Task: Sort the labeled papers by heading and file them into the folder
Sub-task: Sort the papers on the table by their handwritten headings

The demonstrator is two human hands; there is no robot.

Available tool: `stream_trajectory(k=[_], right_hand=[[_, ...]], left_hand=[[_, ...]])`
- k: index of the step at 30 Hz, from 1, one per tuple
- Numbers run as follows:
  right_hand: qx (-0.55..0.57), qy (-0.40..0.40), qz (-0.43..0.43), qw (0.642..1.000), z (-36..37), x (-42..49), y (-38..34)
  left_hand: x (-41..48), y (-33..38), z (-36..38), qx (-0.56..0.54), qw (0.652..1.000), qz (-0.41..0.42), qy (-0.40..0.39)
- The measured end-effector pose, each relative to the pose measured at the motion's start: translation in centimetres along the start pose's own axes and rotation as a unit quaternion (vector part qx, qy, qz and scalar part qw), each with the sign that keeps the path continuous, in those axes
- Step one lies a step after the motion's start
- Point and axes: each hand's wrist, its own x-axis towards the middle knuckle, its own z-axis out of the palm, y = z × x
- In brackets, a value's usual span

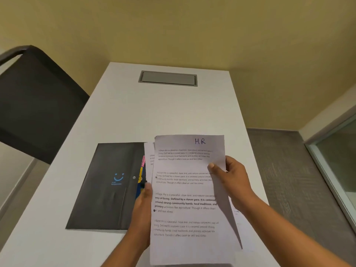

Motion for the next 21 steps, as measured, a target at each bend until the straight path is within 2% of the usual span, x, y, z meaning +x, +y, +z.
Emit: stream_trajectory(k=[2,4,8,11,13,16,19,21], right_hand=[[-0.013,0.019,-0.004,1.000,-0.3,-0.1,0.4],[0.002,0.019,0.027,0.999,-0.9,0.0,1.2],[0.081,-0.078,0.140,0.984,-2.6,-0.7,2.9],[0.018,-0.114,0.135,0.984,-3.9,-2.2,4.5],[-0.012,-0.084,0.131,0.988,-5.1,-2.9,5.7],[0.043,-0.003,0.147,0.988,-7.4,-3.3,7.5],[0.082,0.078,0.159,0.981,-10.0,-4.2,8.7],[0.082,0.120,0.166,0.975,-11.9,-4.8,9.3]], left_hand=[[0.0,-0.5,0.0,0.006,0.999,0.036,-0.013],[0.2,-0.7,-0.1,0.026,0.999,0.046,-0.010],[1.0,-1.4,0.1,0.038,0.998,0.042,-0.003],[1.5,-2.0,0.9,0.082,0.996,0.028,-0.007],[2.2,-2.8,1.3,0.140,0.990,0.003,0.007],[4.2,-5.8,1.1,0.193,0.975,-0.028,0.109],[5.7,-8.9,1.0,0.311,0.932,-0.051,0.177],[6.5,-10.1,1.2,0.351,0.908,-0.067,0.218]])
